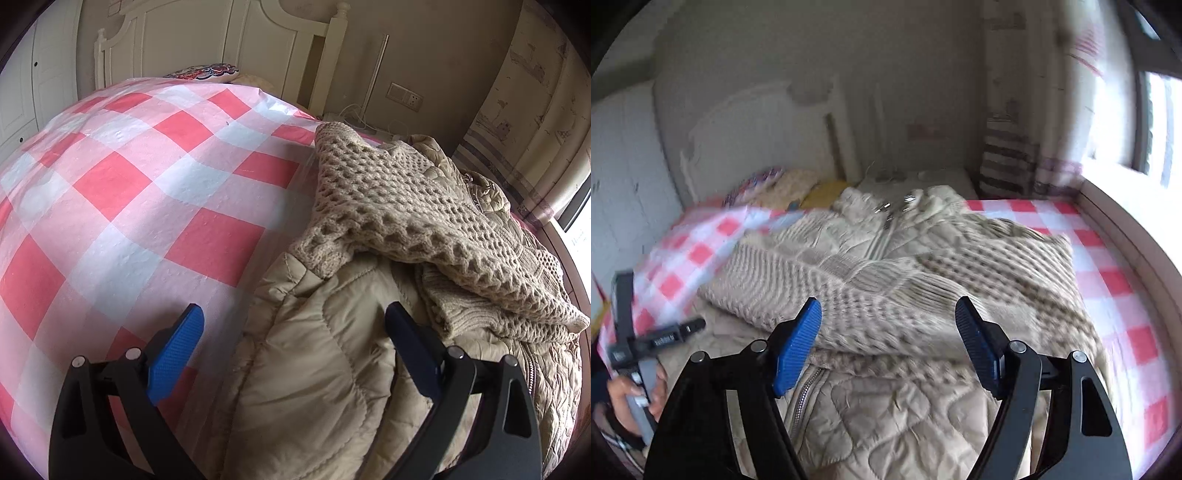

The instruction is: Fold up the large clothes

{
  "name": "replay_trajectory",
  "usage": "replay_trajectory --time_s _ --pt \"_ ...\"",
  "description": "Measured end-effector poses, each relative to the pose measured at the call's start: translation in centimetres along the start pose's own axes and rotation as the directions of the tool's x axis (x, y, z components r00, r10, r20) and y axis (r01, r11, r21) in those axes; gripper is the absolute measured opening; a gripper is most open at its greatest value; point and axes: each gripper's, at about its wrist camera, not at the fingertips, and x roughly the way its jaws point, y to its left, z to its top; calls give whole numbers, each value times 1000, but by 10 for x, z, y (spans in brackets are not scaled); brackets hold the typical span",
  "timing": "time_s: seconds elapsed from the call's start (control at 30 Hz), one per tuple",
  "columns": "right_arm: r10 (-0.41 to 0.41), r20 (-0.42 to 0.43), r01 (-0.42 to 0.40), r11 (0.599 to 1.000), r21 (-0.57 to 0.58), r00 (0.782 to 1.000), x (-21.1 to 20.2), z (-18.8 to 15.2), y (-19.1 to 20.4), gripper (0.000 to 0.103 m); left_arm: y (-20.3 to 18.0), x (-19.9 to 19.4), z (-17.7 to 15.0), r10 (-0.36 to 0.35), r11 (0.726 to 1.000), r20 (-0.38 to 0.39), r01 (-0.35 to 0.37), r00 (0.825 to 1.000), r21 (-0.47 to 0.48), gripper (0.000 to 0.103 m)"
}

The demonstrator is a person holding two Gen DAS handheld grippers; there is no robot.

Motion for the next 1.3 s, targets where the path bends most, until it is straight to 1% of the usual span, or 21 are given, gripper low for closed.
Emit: replay_trajectory --time_s 0.1,0.17,0.27,0.33,0.43,0.5,0.57,0.6,0.67,0.73,0.77,0.83,0.9,1.0,1.07,1.13,1.17,1.2,1.23,1.27,1.3 --pt "-8 28 2 974 224 1000 -20 -23 -51 73 0 0 0 -2 1000 1 2 1000 2 98" --pt "49 12 -50 920 388 999 -21 -36 -91 73 -1 1 0 -7 1000 -4 7 1000 5 98" --pt "100 11 -92 866 492 995 -18 -43 -121 65 -1 1 0 -6 1000 -4 6 1000 6 98" --pt "129 23 -123 855 504 991 -14 -38 -123 63 -1 0 0 -5 1000 -1 5 1000 2 98" --pt "177 16 -162 854 495 984 -3 -27 -118 62 0 0 0 -5 1000 -2 5 1000 -4 98" --pt "179 -53 -132 866 483 982 9 -24 -111 62 0 0 0 -5 1000 -1 5 1000 -3 98" --pt "211 -81 -142 852 503 974 22 -24 -104 62 1 0 0 -6 1000 -2 6 1000 -4 98" --pt "216 -87 -145 855 498 973 25 -24 -100 59 0 0 0 -6 1000 -2 6 1000 -4 98" --pt "196 -116 -123 881 457 974 33 -22 -89 49 0 0 0 -6 1000 -2 6 1000 -3 98" --pt "230 -133 -150 883 446 964 45 -23 -81 20 0 0 0 -6 1000 -2 6 1000 -3 98" --pt "225 -124 -151 888 434 966 47 -23 -78 16 0 0 0 -6 1000 -1 6 1000 -4 98" --pt "166 -61 -133 924 360 984 37 -17 -66 14 0 0 0 -6 1000 1 6 1000 -6 98" --pt "95 28 -99 966 239 995 16 -8 -45 13 1 0 -1 -9 1000 1 9 1000 -8 98" --pt "30 159 -47 993 104 987 -18 1 -21 13 1 1 -1 -10 1000 0 10 1000 -7 98" --pt "-19 176 14 999 32 984 -27 -3 -14 13 2 0 -1 -12 1000 1 12 1000 -8 98" --pt "-39 100 36 999 31 994 -11 -10 -22 13 2 0 -1 -14 1000 3 14 1000 -11 98" --pt "-33 10 32 998 54 999 6 -18 -32 14 3 0 -1 -15 1000 3 15 1000 -12 98" --pt "-28 -87 34 997 64 996 22 -26 -40 14 3 0 -1 -16 1000 3 16 1000 -13 98" --pt "-33 -154 44 997 69 987 33 -33 -45 18 3 0 -1 -17 1000 2 17 1000 -14 98" --pt "-32 -171 47 995 86 985 32 -39 -49 24 3 0 -1 -18 1000 1 18 1000 -14 98" --pt "-31 -163 48 994 100 986 26 -41 -52 43 3 0 -1 -17 1000 2 17 1000 -14 98"
